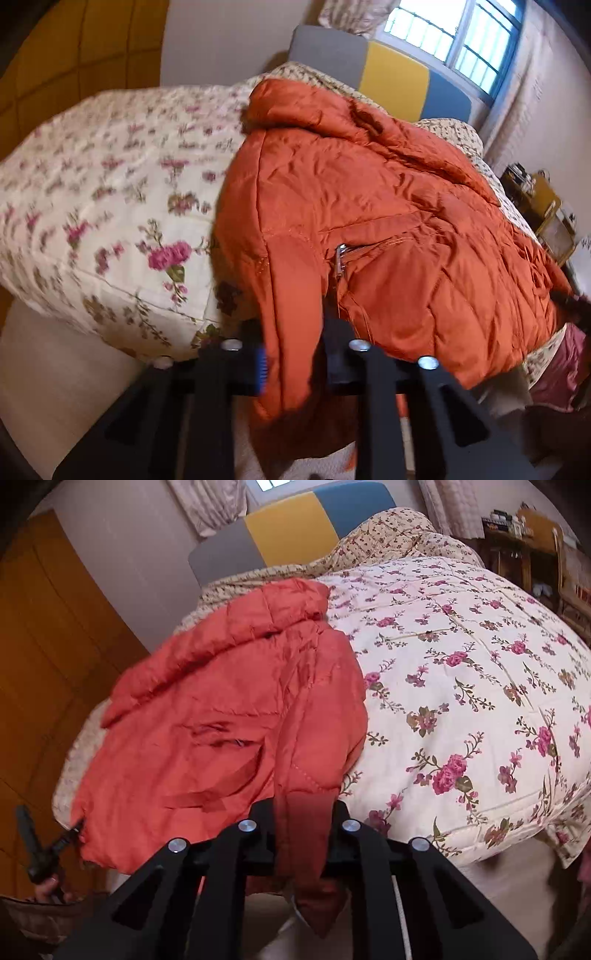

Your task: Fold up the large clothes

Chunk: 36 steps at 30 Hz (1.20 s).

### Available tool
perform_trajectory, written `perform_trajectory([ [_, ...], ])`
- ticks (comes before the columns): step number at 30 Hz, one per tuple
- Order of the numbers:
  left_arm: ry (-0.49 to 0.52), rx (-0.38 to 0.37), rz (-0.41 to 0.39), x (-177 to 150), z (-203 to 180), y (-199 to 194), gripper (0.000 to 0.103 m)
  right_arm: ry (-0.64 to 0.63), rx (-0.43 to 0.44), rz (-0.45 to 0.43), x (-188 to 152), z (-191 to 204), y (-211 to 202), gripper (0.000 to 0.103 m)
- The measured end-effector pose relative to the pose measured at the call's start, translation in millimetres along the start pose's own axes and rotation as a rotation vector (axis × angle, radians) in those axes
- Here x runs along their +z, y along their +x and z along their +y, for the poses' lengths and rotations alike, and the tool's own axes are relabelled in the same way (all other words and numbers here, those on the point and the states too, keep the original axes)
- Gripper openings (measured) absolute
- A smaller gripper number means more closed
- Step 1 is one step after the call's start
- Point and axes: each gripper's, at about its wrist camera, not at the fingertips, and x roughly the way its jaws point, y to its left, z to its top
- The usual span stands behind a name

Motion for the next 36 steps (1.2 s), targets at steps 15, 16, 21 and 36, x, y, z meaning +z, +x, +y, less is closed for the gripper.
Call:
perform_trajectory([
  [15,-0.046,-0.148,-0.122,0.7,-2.4,-90.6,0.011,0.027,0.287,-0.136,-14.2,-3.3,-90.5,0.011],
  [16,-0.056,-0.165,-0.129,1.9,-1.6,-98.0,0.011,0.019,0.318,-0.151,-14.4,-0.5,-98.5,0.011],
  [21,-0.086,-0.219,-0.155,23.0,-0.3,-108.6,0.011,-0.047,0.371,-0.203,7.0,18.6,-112.0,0.010],
  [36,-0.198,-0.272,-0.165,152.1,13.6,-20.9,0.011,0.122,0.328,-0.190,147.4,8.4,-8.1,0.012],
])
